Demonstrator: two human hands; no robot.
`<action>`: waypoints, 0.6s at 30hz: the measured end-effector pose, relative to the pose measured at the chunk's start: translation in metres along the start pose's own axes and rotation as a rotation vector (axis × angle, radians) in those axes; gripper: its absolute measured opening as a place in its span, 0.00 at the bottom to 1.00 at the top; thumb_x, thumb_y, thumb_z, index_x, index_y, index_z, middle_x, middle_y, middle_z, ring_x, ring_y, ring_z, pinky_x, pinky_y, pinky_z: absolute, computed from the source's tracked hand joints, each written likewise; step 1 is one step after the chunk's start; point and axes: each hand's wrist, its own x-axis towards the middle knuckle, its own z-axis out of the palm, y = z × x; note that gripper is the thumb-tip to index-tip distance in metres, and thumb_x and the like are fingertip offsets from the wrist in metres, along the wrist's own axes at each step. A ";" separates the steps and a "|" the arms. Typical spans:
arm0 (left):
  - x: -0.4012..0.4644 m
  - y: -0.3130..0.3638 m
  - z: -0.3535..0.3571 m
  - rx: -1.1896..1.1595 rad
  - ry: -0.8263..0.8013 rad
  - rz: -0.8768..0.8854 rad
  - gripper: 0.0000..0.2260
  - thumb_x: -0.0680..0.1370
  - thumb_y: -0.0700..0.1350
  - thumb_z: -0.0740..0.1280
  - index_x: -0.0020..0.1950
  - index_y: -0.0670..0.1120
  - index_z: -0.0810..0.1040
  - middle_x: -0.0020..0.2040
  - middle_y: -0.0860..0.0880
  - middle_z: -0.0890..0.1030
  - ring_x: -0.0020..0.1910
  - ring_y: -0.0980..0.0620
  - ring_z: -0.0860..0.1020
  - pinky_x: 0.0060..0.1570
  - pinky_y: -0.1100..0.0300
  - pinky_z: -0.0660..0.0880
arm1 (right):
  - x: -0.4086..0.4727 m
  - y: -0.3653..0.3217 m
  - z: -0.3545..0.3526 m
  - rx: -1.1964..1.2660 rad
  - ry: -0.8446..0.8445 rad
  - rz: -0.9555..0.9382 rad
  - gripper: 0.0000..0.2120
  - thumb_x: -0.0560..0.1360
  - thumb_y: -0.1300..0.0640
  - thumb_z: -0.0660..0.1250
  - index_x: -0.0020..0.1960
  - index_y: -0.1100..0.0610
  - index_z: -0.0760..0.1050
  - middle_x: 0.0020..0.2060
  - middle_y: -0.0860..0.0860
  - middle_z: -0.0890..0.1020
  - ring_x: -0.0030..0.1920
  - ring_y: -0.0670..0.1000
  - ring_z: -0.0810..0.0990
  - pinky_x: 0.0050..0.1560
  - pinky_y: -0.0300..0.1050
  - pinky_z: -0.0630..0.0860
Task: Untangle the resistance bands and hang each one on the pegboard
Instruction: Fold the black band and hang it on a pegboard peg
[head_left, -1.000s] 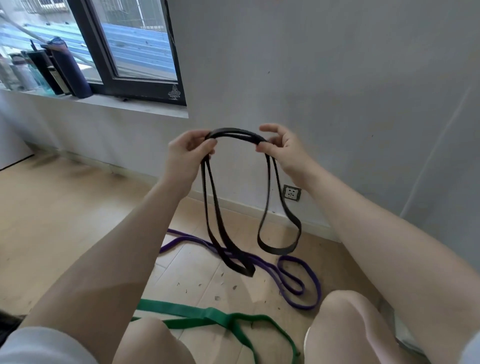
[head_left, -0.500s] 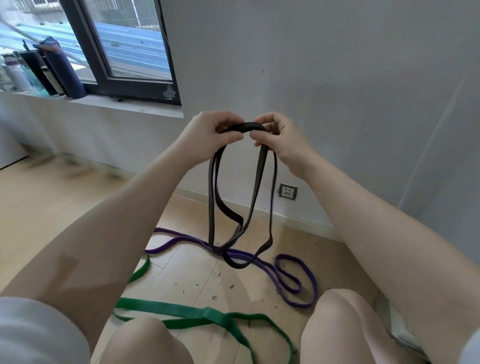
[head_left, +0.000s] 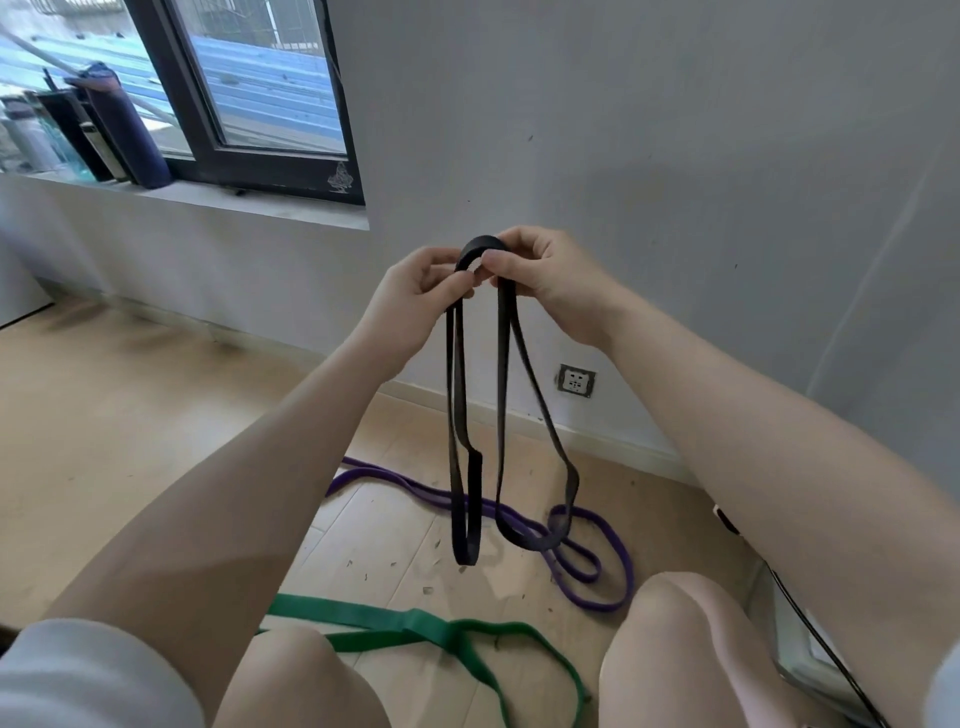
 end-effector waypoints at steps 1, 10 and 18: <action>-0.003 -0.003 -0.001 0.015 -0.020 -0.009 0.09 0.78 0.38 0.63 0.57 0.43 0.75 0.45 0.48 0.81 0.47 0.54 0.80 0.56 0.58 0.76 | -0.001 0.001 0.000 0.018 0.004 0.003 0.02 0.74 0.60 0.68 0.44 0.54 0.77 0.39 0.49 0.80 0.43 0.47 0.77 0.52 0.42 0.71; -0.015 -0.025 -0.010 0.100 -0.122 -0.047 0.11 0.82 0.44 0.56 0.60 0.47 0.75 0.48 0.51 0.81 0.46 0.55 0.79 0.52 0.58 0.74 | -0.005 0.003 0.004 -0.246 0.017 0.010 0.03 0.74 0.61 0.68 0.47 0.57 0.79 0.40 0.49 0.80 0.43 0.44 0.77 0.49 0.37 0.72; -0.027 -0.044 0.000 0.139 -0.284 -0.130 0.17 0.80 0.44 0.60 0.68 0.52 0.65 0.57 0.54 0.78 0.59 0.57 0.75 0.62 0.58 0.69 | -0.001 0.006 0.017 -0.034 0.127 -0.011 0.03 0.75 0.61 0.67 0.44 0.54 0.77 0.40 0.47 0.79 0.42 0.42 0.77 0.48 0.31 0.72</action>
